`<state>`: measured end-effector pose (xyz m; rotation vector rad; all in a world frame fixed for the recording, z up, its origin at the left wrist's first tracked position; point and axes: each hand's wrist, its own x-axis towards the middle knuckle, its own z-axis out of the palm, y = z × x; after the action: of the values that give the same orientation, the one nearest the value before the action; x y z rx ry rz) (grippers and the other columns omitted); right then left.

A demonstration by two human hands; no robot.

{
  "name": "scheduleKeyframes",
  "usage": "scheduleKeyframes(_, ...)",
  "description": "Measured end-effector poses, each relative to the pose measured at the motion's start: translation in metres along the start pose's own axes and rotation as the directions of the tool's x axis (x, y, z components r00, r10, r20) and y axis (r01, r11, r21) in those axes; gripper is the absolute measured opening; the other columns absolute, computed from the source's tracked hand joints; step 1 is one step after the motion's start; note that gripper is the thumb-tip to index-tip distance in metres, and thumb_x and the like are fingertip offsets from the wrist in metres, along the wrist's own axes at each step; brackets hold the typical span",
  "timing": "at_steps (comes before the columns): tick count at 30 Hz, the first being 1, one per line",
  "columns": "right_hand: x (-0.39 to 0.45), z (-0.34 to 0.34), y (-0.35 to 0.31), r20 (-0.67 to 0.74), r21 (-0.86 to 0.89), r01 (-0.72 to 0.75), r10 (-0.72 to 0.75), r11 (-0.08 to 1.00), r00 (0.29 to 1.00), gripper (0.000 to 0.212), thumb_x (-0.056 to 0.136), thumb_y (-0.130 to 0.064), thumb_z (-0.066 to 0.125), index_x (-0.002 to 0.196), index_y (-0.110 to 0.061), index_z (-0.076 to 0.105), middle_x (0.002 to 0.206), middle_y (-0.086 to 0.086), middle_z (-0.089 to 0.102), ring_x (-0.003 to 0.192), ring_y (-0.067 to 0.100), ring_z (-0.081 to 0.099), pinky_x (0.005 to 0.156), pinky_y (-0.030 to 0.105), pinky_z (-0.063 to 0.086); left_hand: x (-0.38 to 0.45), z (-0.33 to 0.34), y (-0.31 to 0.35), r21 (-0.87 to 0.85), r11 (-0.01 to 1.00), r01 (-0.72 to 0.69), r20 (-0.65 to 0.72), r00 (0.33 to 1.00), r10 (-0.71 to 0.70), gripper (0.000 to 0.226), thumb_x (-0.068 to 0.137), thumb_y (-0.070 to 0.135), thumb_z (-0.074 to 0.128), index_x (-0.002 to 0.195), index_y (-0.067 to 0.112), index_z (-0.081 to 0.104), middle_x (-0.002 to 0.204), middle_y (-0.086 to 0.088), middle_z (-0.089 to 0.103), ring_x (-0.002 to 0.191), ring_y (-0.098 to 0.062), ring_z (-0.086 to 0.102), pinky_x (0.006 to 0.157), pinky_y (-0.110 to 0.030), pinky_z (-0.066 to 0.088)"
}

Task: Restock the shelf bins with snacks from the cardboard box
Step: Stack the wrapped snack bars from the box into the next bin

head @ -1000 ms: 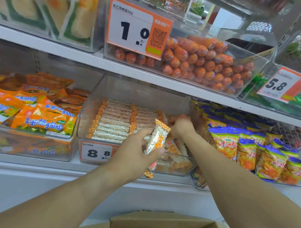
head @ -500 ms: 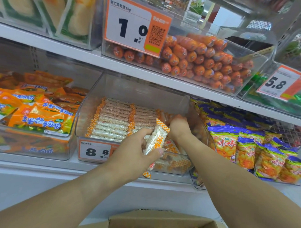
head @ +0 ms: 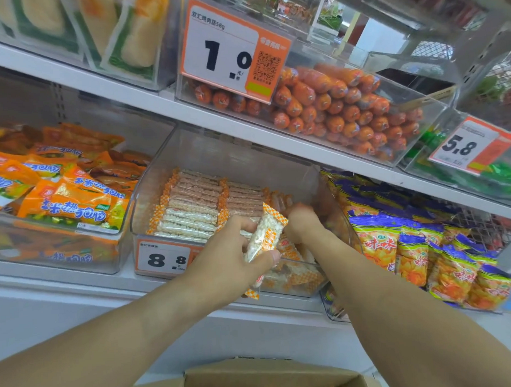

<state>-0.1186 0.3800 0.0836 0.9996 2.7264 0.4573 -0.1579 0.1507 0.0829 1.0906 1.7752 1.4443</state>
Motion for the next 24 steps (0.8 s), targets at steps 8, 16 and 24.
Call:
scheduleKeyframes(8,-0.079,-0.043,0.023,-0.202,0.965,0.185,0.080,0.187,0.976,0.025,0.104,-0.011,0.049,0.105,-0.019,0.073,0.090,0.001,0.072,0.077,0.009,0.061,0.068,0.030,0.053,0.005,-0.013,0.013,0.211,0.963,-0.169,0.067,0.985,0.158,0.050,0.089,0.019,0.072,0.129,0.043,0.054,0.099,0.014,0.055,0.069,-0.011,0.060,0.073,-0.033,0.056)
scheduleKeyframes(16,-0.132,-0.064,0.038,-0.311,0.763,0.187,0.098,0.619,0.945,0.020,0.092,-0.039,0.070,0.087,-0.021,0.077,0.073,-0.002,0.075,0.061,-0.002,0.066,0.064,0.016,0.048,0.021,-0.003,0.019,0.205,0.963,-0.175,-0.344,0.908,0.238,0.047,0.081,0.032,0.080,0.121,0.025,0.055,0.109,0.011,0.062,0.091,-0.001,0.061,0.076,-0.024,0.047)
scheduleKeyframes(24,-0.109,-0.038,0.028,-0.268,0.505,-0.126,0.294,0.854,0.917,0.037,0.093,-0.043,0.066,0.094,-0.006,0.062,0.091,0.015,0.065,0.089,0.033,0.058,0.065,0.033,0.040,0.020,0.015,0.015,0.661,0.743,-0.103,-0.024,0.987,0.158,0.026,0.097,0.032,0.056,0.117,0.019,0.066,0.125,0.000,0.065,0.121,-0.021,0.055,0.100,-0.038,0.045)
